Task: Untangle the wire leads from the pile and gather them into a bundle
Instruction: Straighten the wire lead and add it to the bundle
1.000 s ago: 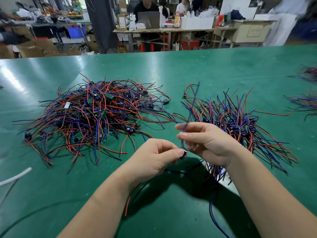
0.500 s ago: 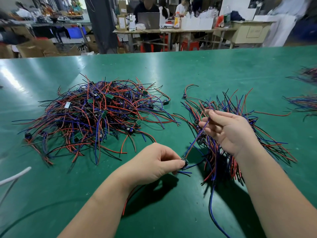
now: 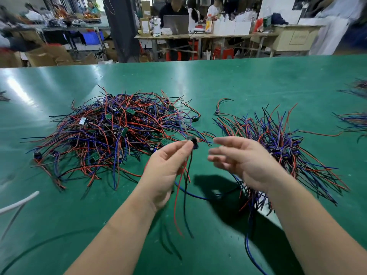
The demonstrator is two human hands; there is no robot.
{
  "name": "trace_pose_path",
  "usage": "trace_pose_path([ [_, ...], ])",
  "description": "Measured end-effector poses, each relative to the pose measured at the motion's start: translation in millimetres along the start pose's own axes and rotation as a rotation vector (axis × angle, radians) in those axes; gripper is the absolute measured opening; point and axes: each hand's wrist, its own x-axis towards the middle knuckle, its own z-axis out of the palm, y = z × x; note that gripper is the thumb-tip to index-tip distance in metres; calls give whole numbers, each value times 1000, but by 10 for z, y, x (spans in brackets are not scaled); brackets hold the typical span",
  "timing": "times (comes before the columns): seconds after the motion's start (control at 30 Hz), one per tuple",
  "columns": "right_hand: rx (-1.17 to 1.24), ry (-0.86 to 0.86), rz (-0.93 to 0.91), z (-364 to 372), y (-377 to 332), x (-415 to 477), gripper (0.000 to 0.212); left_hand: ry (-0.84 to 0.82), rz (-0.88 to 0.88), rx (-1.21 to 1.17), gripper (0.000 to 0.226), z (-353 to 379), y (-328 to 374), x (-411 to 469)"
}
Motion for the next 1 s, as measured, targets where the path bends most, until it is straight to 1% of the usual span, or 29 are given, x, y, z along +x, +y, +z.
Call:
trace_pose_path([
  [0.07,-166,-127,-67,114,98,-57,20,1,-67,-157,22,25,7,9],
  [0.13,-280,-186,-181,216,155,-97,21,-17,-129,-193,19,75,19,-15],
  [0.23,-207,-239,-314,285,201,-118,28,17,-200,-283,16,121,26,-41],
  [0.3,-226,-215,-370,285,215,-115,37,45,-249,-377,20,135,45,-57],
  [0.37,-263,-174,-421,283,227,-102,39,57,-316,-443,19,146,41,-73],
  [0.4,-251,-162,-448,293,229,-102,37,52,-342,-453,18,160,35,-88],
  [0.47,-166,-124,-482,302,240,-93,24,30,-369,-450,20,203,24,-131],
  [0.5,-102,-97,-471,307,236,-92,19,24,-367,-443,24,232,11,-147],
  [0.6,111,-35,-345,308,208,-76,15,64,-300,-419,33,310,-24,-187],
  [0.67,238,-35,-249,308,162,-76,8,74,-209,-373,25,338,-33,-205],
  [0.7,286,-44,-206,306,131,-83,9,38,-164,-329,18,344,-24,-217],
  [0.73,330,-62,-167,293,104,-86,13,-15,-122,-273,17,344,-8,-229],
  [0.8,414,-121,-101,252,46,-110,16,-87,-37,-198,32,315,-29,-216],
  [0.83,455,-149,-75,229,17,-121,13,-76,4,-182,44,294,-29,-198],
  [0.87,497,-180,-54,208,-6,-124,16,-40,34,-178,54,268,-15,-179],
  [0.9,534,-201,-35,192,-26,-129,28,1,67,-184,60,230,2,-155],
  [0.93,556,-204,-15,168,-38,-129,36,38,98,-208,60,185,16,-119],
  [0.97,546,-204,-2,157,-48,-129,35,61,116,-231,53,149,51,-87],
  [1.0,494,-198,-3,143,-43,-123,25,64,114,-232,38,110,87,-62],
])
